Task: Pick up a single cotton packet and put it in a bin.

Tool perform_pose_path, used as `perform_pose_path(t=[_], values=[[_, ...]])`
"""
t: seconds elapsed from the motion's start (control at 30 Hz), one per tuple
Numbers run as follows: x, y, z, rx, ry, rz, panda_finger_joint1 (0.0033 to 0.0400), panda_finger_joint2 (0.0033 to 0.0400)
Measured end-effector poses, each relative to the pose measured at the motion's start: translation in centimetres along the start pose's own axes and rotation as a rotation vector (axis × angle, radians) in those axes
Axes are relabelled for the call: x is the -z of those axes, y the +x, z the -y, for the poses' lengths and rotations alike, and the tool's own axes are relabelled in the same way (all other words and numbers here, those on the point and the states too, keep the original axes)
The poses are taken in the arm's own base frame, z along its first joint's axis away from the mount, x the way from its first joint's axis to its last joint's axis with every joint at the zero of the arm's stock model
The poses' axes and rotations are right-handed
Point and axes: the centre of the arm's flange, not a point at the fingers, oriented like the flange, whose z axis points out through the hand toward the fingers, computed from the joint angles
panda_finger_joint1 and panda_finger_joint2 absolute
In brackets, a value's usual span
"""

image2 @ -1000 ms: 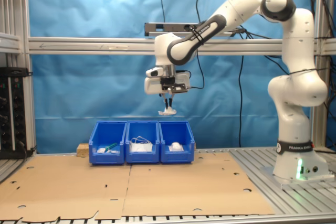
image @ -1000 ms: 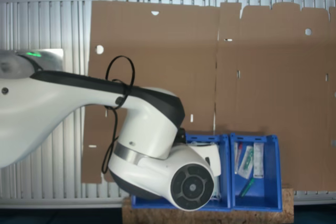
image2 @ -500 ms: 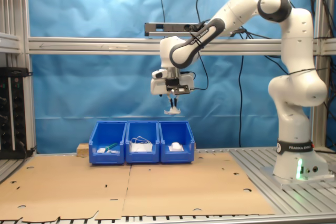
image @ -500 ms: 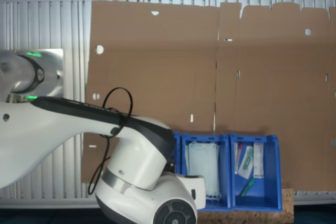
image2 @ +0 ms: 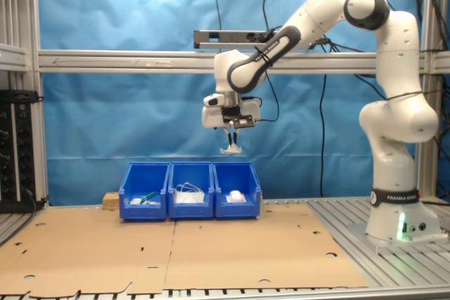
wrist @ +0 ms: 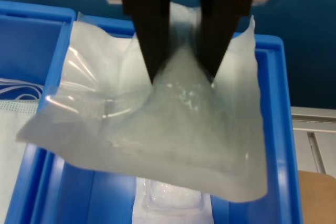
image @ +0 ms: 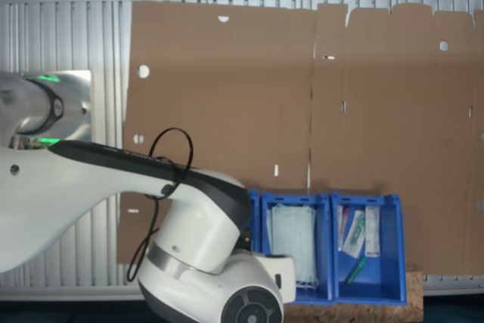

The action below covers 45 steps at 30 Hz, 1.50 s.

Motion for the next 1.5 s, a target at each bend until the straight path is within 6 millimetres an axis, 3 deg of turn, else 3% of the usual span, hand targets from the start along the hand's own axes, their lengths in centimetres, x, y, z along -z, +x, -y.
perform_pose_path(t=[1.2,1.23,1.4,1.43,1.5], values=[[0.14,0.07,-0.18,0.0,-0.018,-0.005,0.0037,0.0037],[0.14,0.07,-0.19,0.0,-0.018,-0.005,0.0062,0.0062],[0.16,0.07,-0.2,0.0,-0.019,-0.005,0.0062,0.0062],[0.16,0.07,-0.2,0.0,-0.02,-0.005,0.0144,0.0144],[0.16,0.07,-0.21,0.0,-0.02,-0.005,0.0144,0.0144]])
